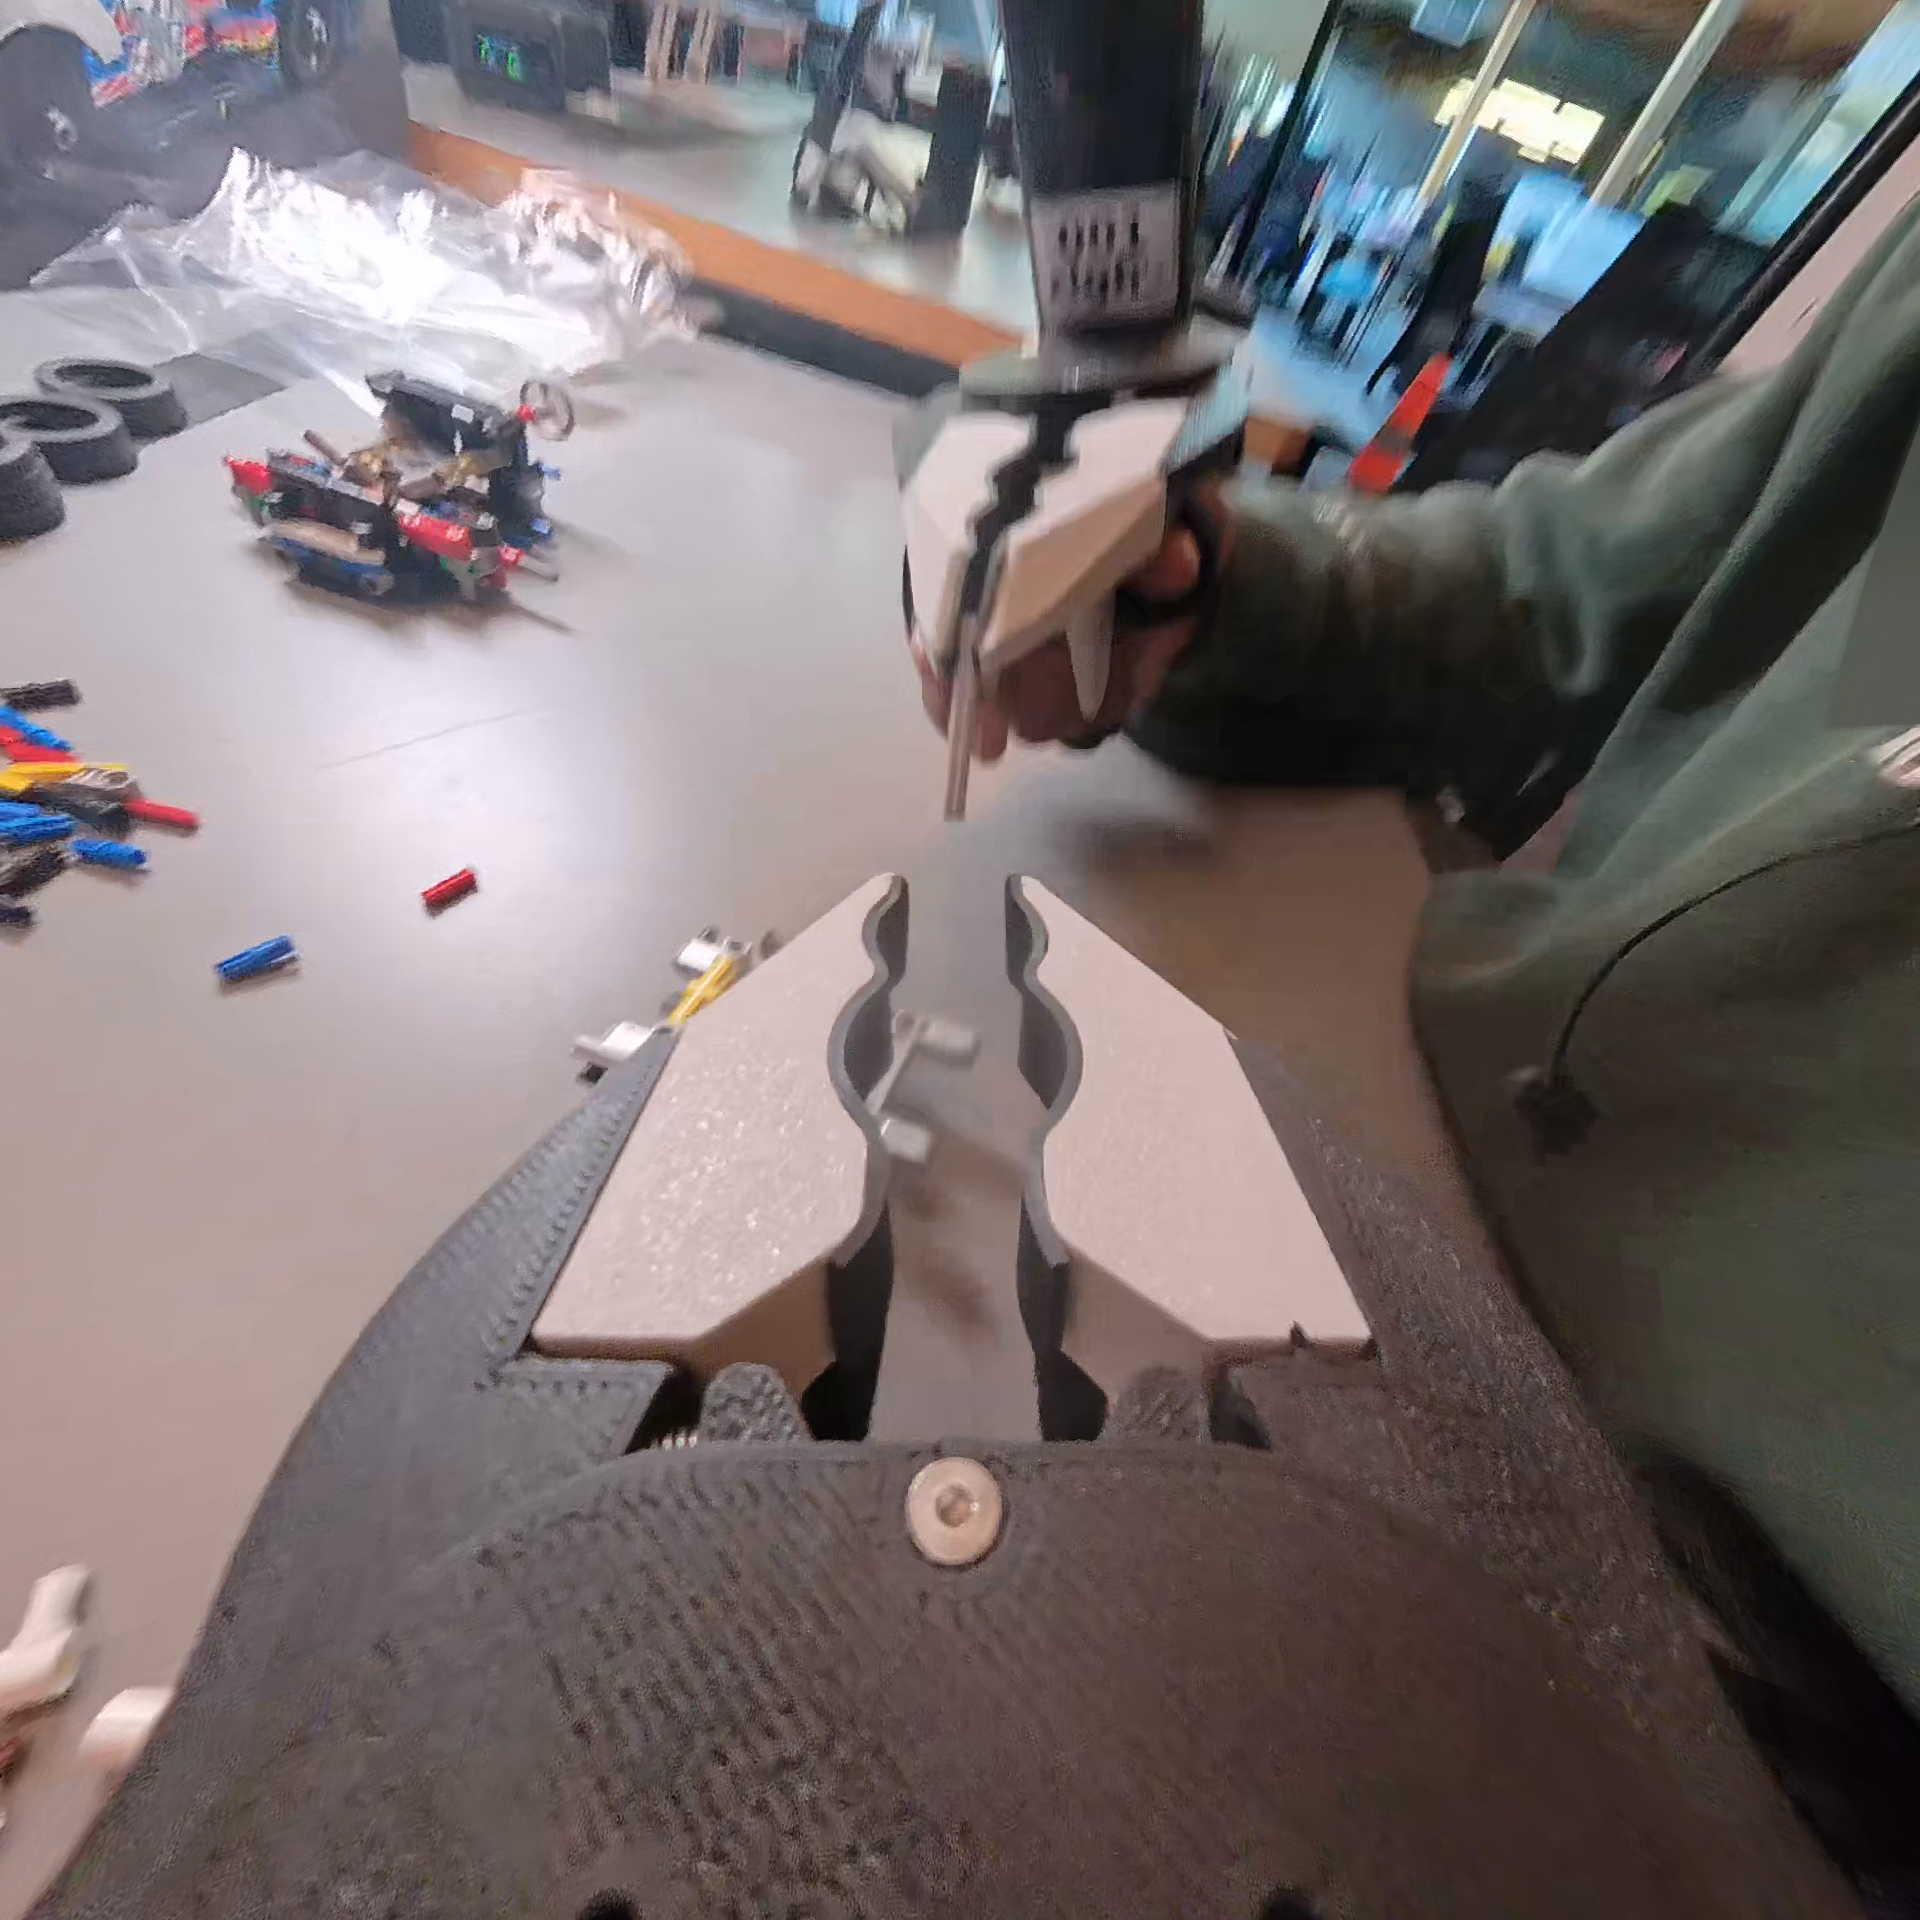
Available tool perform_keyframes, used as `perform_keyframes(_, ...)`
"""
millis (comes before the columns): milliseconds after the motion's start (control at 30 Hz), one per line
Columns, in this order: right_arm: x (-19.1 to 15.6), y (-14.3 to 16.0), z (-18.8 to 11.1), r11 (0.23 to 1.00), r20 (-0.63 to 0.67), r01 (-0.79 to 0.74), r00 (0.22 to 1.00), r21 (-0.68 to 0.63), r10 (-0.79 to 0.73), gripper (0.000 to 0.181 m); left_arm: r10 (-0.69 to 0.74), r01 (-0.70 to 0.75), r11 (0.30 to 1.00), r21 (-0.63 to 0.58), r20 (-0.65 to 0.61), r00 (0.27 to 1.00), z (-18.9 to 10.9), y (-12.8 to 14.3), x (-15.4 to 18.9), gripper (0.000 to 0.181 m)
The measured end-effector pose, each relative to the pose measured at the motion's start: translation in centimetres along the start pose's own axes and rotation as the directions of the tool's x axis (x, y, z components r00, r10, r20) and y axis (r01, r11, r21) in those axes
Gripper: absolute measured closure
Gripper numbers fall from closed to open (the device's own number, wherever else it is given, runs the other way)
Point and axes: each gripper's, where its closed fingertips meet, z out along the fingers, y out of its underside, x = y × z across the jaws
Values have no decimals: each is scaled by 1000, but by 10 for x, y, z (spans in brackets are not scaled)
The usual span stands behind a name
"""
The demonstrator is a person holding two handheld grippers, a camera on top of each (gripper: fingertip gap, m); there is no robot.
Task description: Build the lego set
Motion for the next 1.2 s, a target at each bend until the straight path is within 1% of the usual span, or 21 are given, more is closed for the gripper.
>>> perform_keyframes(33,11,1,-5,1000,-38,-18,999,-14,17,179,50,-48,997,-66,26,998,1,11,-2,164)
perform_keyframes(100,27,0,-15,998,-90,-62,994,-12,60,179,157,-147,973,-179,44,987,6,29,-2,168)
perform_keyframes(200,42,2,-25,993,-135,-119,984,-14,116,179,298,-262,906,-333,64,952,16,55,-8,173)
perform_keyframes(267,47,6,-27,992,-156,-121,981,-33,115,179,358,-312,867,-388,50,933,18,66,-10,178)
perform_keyframes(333,48,12,-26,989,-165,-133,979,-61,121,179,361,-318,860,-398,34,932,17,69,-10,181)
perform_keyframes(400,48,17,-23,986,-166,-147,977,-80,132,179,341,-297,860,-415,36,939,12,73,-14,181)
perform_keyframes(467,49,23,-20,981,-164,-168,975,-98,151,179,298,-264,881,-393,27,954,9,71,-13,179)
perform_keyframes(567,52,31,-15,965,-165,-234,963,-115,214,179,188,-174,930,-323,13,982,2,59,-13,176)
perform_keyframes(667,57,35,-15,951,-168,-289,949,-115,268,179,65,-52,959,-278,36,997,-9,47,-25,172)
perform_keyframes(700,58,35,-15,948,-169,-299,945,-110,279,179,20,-2,966,-257,69,997,-12,41,-34,168)
perform_keyframes(767,61,35,-17,945,-172,-312,941,-100,292,179,-89,120,968,-219,147,985,-13,32,-53,153)
perform_keyframes(800,62,34,-17,944,-175,-315,939,-97,295,179,-139,175,959,-224,171,975,-11,32,-60,144)
perform_keyframes(833,62,34,-18,944,-174,-316,939,-94,297,179,-173,215,945,-248,182,968,-7,35,-63,132)
perform_keyframes(867,62,33,-18,945,-171,-316,939,-90,298,179,-195,241,928,-283,181,964,-2,40,-64,124)
perform_keyframes(900,61,32,-19,945,-167,-316,940,-85,299,179,-214,259,912,-318,168,962,5,44,-64,117)
perform_keyframes(933,60,30,-20,945,-161,-317,940,-79,302,179,-236,275,898,-344,150,960,10,47,-62,114)
perform_keyframes(1000,58,25,-23,944,-147,-324,938,-58,313,179,-284,304,877,-373,110,953,19,49,-61,117)
perform_keyframes(1067,57,20,-27,942,-130,-335,936,-36,328,179,-303,310,867,-390,81,950,23,47,-59,125)
perform_keyframes(1133,55,16,-29,940,-106,-342,935,-23,337,179,-276,275,870,-409,58,959,27,48,-56,126)
perform_keyframes(1200,52,13,-31,938,-80,-347,935,-17,344,179,-213,209,886,-414,36,976,30,49,-50,125)
